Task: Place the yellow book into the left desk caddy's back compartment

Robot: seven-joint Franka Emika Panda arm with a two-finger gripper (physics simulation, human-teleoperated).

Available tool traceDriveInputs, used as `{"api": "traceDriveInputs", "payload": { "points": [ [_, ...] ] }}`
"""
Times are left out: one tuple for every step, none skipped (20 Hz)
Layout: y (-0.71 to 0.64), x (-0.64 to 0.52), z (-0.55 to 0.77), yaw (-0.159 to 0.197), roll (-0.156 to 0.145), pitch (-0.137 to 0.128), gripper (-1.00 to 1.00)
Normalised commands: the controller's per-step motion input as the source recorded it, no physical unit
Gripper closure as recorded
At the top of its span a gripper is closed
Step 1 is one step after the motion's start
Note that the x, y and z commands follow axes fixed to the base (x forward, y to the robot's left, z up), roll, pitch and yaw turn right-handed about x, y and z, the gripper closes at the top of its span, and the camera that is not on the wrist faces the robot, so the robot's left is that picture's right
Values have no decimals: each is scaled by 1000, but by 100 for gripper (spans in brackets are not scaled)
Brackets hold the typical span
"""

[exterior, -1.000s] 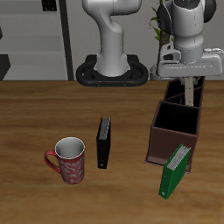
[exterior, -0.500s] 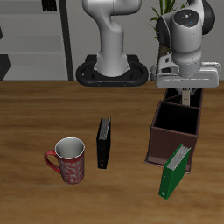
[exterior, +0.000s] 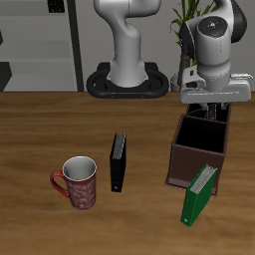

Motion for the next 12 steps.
{"api": "traceDriveInputs", "payload": {
  "points": [
    [16,2,24,-17,-1,13,-100],
    [41,84,5,0,0,0,-100],
    [7,-307,116,2,49,-14,-100],
    [-40,-43,110,12,-33,-35,-100],
    [80,192,1,0,0,0,-100],
    [36,-58,88,-21,55,2,-100],
    [-81,-113,90,-13,21,-29,-100],
    [-50,-62,85,-5,5,-30,-100],
    [1,26,57,-7,21,6,-100],
    [-103,-133,136,21,37,-28,-100],
    [-282,-160,235,4,-2,-42,-100],
    [-240,-183,230,-26,51,-37,-100]
  ]
}}
